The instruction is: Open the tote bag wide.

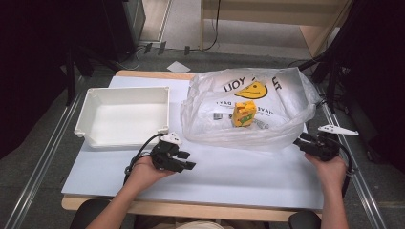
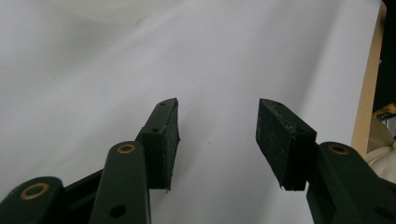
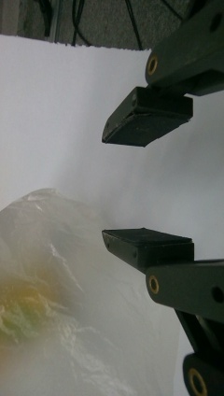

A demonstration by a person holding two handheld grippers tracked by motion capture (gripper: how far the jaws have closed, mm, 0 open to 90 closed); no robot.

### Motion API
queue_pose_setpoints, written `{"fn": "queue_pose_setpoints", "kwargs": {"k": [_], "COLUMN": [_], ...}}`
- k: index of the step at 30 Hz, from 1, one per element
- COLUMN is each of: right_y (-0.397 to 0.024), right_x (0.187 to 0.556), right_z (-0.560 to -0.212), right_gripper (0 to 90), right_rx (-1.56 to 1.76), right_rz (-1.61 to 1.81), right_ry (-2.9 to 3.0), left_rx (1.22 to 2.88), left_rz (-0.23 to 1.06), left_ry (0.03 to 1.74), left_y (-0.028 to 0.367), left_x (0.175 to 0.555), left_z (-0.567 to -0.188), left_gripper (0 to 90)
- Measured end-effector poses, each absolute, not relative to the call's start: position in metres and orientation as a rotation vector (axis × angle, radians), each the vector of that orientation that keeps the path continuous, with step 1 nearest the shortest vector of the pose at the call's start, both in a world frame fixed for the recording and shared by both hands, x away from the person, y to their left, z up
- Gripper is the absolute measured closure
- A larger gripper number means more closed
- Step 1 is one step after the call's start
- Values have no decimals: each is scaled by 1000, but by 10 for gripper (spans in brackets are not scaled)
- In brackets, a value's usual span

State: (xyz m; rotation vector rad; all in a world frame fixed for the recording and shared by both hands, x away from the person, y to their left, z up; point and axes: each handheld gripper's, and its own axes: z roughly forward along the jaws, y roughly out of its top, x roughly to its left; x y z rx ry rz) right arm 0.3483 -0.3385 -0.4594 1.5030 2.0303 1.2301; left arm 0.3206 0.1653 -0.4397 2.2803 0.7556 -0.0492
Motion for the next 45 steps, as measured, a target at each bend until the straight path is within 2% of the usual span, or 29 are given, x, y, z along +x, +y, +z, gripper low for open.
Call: {"fn": "queue_pose_setpoints", "kwargs": {"k": [7,29,37,43,45], "right_y": [-341,-340,-341,-342,-342], "right_x": [348,343,340,343,344], "right_z": [-460,-460,-457,-441,-434], "right_gripper": [497,501,475,491,501], "right_rx": [1541,1548,1556,1549,1549], "right_rz": [1219,1240,1240,1220,1243], "right_ry": [2010,2043,2032,2026,2021], "left_rx": [2291,2299,2310,2330,2327], "left_rz": [-21,-47,-48,-42,-53], "left_ry": [745,721,700,656,651], "left_y": [165,158,157,158,160], "left_x": [320,322,320,318,318], "left_z": [-437,-438,-432,-414,-408], "left_gripper": [501,511,506,543,595]}}
